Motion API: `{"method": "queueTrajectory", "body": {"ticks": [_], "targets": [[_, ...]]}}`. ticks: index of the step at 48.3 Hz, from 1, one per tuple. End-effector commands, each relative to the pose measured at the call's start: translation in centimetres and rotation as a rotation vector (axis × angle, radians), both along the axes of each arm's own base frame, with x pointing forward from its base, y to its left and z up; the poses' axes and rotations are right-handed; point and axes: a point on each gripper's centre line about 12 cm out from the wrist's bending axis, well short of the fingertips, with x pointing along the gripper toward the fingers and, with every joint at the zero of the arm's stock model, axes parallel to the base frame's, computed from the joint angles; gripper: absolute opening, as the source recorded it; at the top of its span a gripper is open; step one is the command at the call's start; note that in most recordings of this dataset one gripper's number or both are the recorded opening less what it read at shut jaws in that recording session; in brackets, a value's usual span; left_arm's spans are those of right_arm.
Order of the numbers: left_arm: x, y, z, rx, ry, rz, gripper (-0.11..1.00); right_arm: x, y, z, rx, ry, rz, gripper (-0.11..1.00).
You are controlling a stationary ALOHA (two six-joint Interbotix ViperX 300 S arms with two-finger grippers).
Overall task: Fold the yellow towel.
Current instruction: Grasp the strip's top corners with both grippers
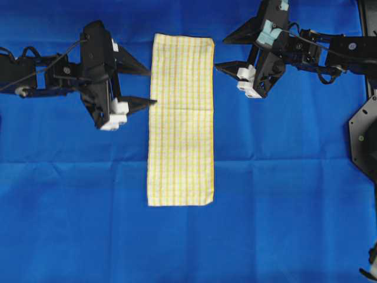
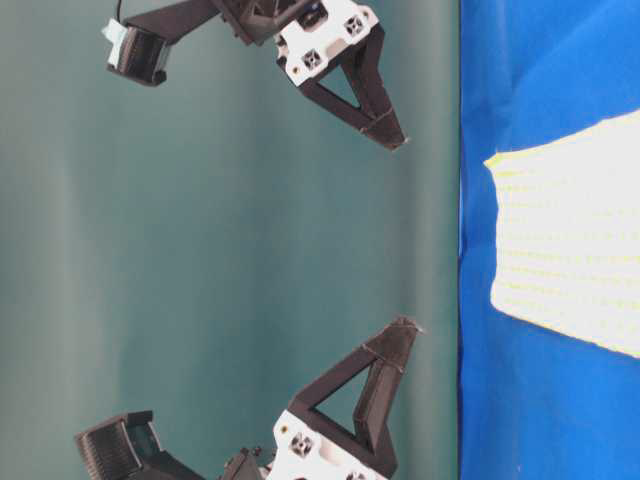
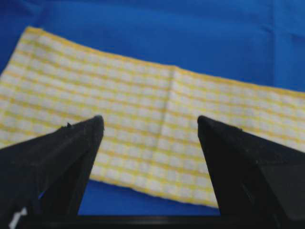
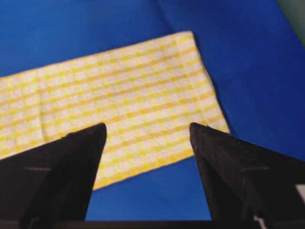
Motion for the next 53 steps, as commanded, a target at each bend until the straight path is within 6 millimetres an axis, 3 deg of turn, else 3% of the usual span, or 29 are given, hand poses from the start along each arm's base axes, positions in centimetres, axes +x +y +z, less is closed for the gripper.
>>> {"method": "queueTrajectory", "body": {"ticks": [1, 10, 17, 36, 53], "targets": [[0.2, 0.7, 0.7, 0.005, -0.024, 0.019, 0.75, 0.1, 0.0, 1.0, -0.009, -0.036, 0.0, 0.72], [0.3, 1.9, 0.2, 0.009, -0.015, 0.047, 0.75, 0.6, -0.6, 0.9, -0.007, -0.033, -0.013, 0.72], [0.8, 3.9, -0.4, 0.022, -0.039, 0.096, 0.75, 1.4, -2.2, -0.1, 0.012, -0.008, -0.052, 0.72], [2.2, 10.3, -4.2, 0.035, -0.006, 0.232, 0.76, 3.5, -7.5, -4.8, 0.09, 0.095, -0.176, 0.76], [3.4, 12.8, -8.4, 0.016, 0.05, 0.274, 0.75, 4.2, -8.4, -8.8, 0.173, 0.148, -0.233, 0.76]]}}
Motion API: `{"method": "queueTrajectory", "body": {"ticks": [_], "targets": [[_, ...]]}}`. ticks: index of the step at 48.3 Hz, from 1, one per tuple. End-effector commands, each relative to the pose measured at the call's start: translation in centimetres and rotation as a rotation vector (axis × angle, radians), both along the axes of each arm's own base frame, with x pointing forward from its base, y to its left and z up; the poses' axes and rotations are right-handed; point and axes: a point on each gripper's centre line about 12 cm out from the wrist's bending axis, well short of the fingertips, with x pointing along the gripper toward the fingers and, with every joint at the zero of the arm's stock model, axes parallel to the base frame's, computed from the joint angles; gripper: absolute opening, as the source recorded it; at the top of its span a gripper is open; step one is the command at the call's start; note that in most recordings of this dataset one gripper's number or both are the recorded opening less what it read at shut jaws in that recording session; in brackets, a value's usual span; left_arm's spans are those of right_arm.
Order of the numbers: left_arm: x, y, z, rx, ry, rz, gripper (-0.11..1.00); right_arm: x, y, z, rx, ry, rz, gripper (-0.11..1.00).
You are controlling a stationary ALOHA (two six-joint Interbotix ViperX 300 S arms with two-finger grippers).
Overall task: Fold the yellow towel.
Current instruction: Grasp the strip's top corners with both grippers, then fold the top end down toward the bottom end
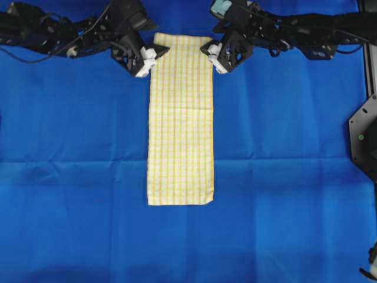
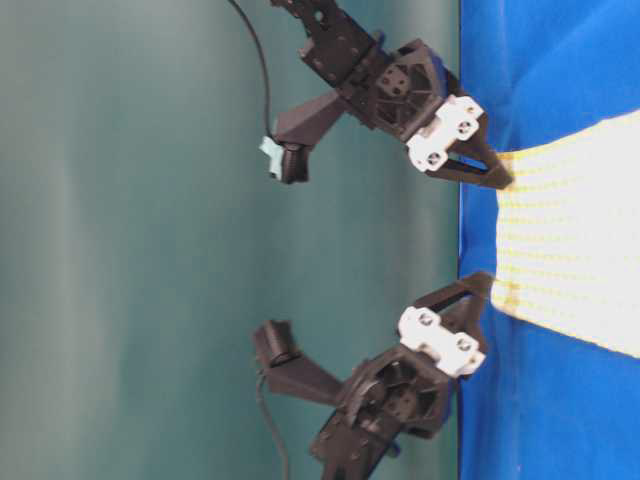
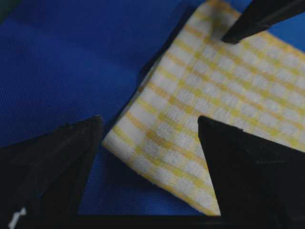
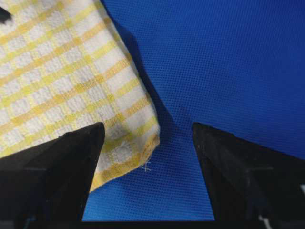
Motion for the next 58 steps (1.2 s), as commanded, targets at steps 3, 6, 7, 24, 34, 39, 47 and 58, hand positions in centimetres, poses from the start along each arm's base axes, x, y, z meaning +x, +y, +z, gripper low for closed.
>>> {"method": "queueTrajectory", "body": {"ticks": [3, 6, 7, 24, 34, 39, 47, 58], "targets": [[0.6, 0.8, 0.4, 0.007, -0.027, 0.014, 0.73, 0.6, -0.4, 0.5, 0.006, -0.032, -0.024, 0.75], [0.5, 1.0, 0.0, -0.003, -0.022, 0.026, 0.7, 0.7, -0.6, 0.4, 0.008, -0.033, -0.029, 0.75], [0.5, 1.1, -0.1, -0.006, -0.02, 0.03, 0.68, 0.7, -0.6, 0.5, 0.009, -0.036, -0.031, 0.74], [0.8, 1.2, -2.6, -0.023, 0.017, 0.03, 0.07, 1.3, -0.5, 0.4, 0.021, -0.062, -0.049, 0.25], [0.8, 1.3, -2.8, -0.025, 0.02, 0.032, 0.07, 1.5, -0.2, 0.4, 0.024, -0.066, -0.044, 0.07], [0.7, 1.2, -2.8, -0.027, 0.026, 0.03, 0.07, 1.5, -0.2, 0.4, 0.024, -0.065, -0.044, 0.07], [0.4, 1.1, -1.6, -0.026, 0.024, 0.028, 0.07, 1.5, -0.2, 1.2, 0.018, -0.077, -0.043, 0.07], [0.2, 0.9, 1.6, -0.001, -0.009, 0.021, 0.07, 1.4, -0.1, 2.9, -0.003, -0.111, -0.039, 0.07]]}}
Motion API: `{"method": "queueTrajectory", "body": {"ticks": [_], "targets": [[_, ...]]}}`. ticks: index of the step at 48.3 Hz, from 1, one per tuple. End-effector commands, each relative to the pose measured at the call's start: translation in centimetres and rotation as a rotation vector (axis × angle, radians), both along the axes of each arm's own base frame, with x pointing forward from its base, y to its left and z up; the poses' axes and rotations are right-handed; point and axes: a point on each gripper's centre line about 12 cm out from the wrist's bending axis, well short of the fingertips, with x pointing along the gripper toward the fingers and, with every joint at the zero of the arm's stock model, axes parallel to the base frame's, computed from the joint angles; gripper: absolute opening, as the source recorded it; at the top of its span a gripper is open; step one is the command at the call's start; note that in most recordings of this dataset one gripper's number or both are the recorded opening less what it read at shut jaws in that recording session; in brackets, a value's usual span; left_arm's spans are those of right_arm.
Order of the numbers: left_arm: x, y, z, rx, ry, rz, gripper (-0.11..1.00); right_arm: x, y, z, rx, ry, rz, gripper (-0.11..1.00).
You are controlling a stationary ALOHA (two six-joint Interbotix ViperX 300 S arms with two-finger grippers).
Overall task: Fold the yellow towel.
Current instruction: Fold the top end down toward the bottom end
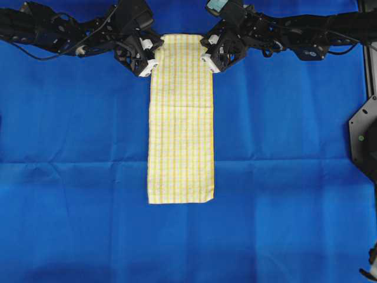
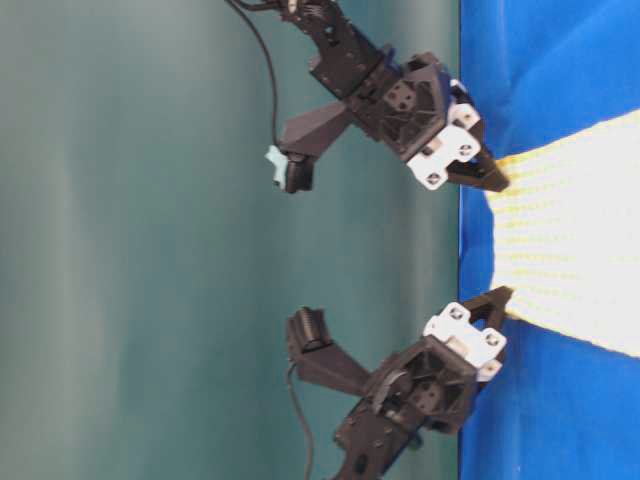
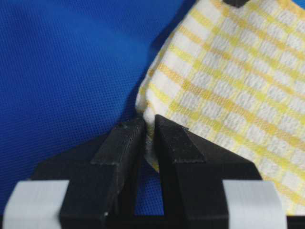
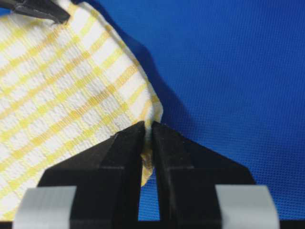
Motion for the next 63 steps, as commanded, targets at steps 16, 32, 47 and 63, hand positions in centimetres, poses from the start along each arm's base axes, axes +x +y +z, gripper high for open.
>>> {"method": "queueTrajectory", "body": {"ticks": [16, 32, 47, 63], "targets": [[0.0, -0.1, 3.0, 0.033, -0.061, -0.002, 0.07, 0.3, 0.0, 2.8, -0.032, -0.058, 0.003, 0.07], [-0.2, -2.8, 5.7, 0.052, -0.108, -0.058, 0.07, -0.3, 2.3, 4.5, -0.044, -0.083, 0.048, 0.07], [-0.3, -8.7, 5.7, 0.014, -0.089, -0.187, 0.07, -0.8, 8.2, 5.8, -0.044, -0.105, 0.179, 0.07], [-0.7, -15.7, 5.1, -0.079, -0.086, -0.308, 0.07, -1.8, 14.8, 5.3, -0.017, -0.128, 0.324, 0.07]]}}
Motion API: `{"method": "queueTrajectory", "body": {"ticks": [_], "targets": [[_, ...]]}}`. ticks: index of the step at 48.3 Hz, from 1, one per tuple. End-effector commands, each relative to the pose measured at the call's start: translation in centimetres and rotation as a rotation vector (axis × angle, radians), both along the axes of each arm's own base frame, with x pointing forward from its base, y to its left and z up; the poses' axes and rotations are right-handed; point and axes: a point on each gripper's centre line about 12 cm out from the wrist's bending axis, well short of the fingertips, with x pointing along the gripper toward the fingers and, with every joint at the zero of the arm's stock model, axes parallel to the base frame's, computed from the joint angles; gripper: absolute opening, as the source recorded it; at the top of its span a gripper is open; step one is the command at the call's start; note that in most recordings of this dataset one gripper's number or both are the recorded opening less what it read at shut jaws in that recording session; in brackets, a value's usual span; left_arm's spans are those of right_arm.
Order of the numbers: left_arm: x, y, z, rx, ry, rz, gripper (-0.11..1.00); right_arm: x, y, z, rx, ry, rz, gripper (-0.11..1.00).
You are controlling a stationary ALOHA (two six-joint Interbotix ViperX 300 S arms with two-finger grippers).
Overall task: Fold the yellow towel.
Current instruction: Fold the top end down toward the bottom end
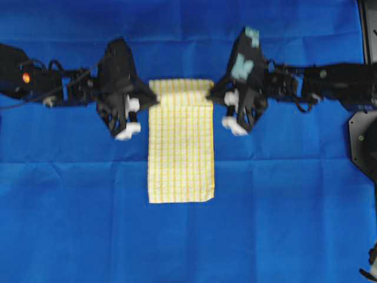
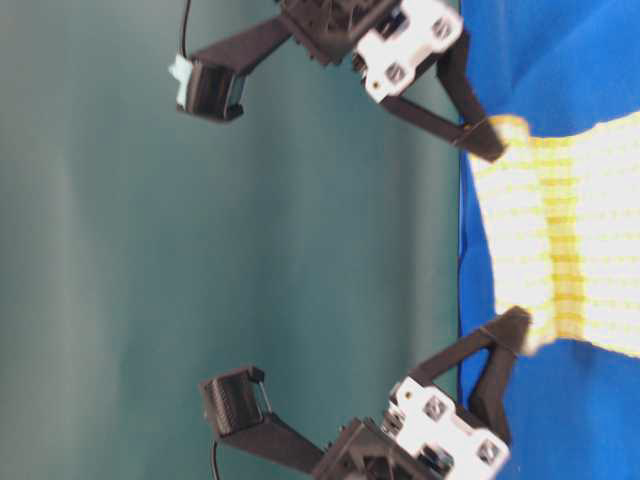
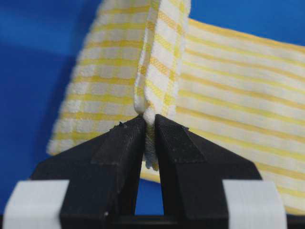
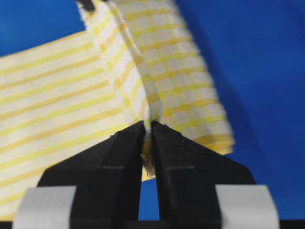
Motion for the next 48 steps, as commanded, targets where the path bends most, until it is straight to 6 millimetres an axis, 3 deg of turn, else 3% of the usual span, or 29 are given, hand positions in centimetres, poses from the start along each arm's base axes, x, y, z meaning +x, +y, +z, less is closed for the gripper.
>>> {"method": "queueTrajectory", "body": {"ticks": [1, 14, 26, 36, 48], "targets": [[0.2, -1.7, 1.1, -0.016, -0.034, -0.031, 0.07, 0.1, 1.2, 1.1, 0.006, -0.043, 0.022, 0.07], [-0.2, -7.3, 1.2, -0.073, -0.034, -0.147, 0.07, 0.2, 5.8, 0.8, 0.023, -0.042, 0.141, 0.07], [-0.4, -10.5, 1.0, -0.085, -0.011, -0.23, 0.07, 0.2, 9.1, 0.6, 0.035, -0.039, 0.228, 0.07], [-0.1, -12.4, 1.1, -0.084, -0.015, -0.28, 0.07, 0.2, 10.4, -0.2, 0.039, -0.01, 0.264, 0.07], [-0.2, -12.8, -0.1, -0.081, 0.018, -0.289, 0.07, 0.6, 11.0, -1.3, 0.039, 0.019, 0.277, 0.07]]}}
